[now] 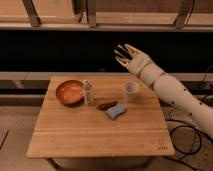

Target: Place the eraser in the ceramic cup

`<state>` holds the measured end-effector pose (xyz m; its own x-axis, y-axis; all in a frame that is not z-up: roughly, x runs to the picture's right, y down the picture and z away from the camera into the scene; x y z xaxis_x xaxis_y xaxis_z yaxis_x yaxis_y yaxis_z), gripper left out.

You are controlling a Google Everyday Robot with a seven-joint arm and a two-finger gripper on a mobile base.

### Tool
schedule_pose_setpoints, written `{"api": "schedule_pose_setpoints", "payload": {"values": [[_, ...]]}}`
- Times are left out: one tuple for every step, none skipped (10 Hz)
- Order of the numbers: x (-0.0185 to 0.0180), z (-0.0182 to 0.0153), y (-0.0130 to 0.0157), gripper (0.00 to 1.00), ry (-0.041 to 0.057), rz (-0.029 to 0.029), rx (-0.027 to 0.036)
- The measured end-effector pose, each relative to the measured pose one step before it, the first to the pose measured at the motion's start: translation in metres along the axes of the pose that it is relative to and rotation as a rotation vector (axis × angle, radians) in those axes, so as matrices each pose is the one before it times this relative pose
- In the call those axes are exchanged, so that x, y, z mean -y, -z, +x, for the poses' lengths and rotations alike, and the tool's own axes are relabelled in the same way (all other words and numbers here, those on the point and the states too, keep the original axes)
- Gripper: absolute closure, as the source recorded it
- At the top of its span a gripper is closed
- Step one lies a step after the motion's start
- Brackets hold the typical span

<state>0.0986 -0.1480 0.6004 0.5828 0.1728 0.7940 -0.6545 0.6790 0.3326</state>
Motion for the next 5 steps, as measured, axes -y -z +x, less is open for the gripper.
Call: {"api": "schedule_pose_setpoints", "payload": {"values": [[0.00093,-0.00451,0.01524,1.0,-0.00943,0.03106,0.00247],[0.00154,-0.00437,0.01481,1.0,-0.00932,0.03129,0.00188],[0.00107,-0.00339,0.00654,1.0,-0.00317,0.01465,0.0023],[-0.00071,-0.00009,0.00075,1.0,-0.00299,0.00047,0.00066],[-0.00778,0.00424,-0.00325,1.0,-0.01106,-0.02538,0.00089]]}}
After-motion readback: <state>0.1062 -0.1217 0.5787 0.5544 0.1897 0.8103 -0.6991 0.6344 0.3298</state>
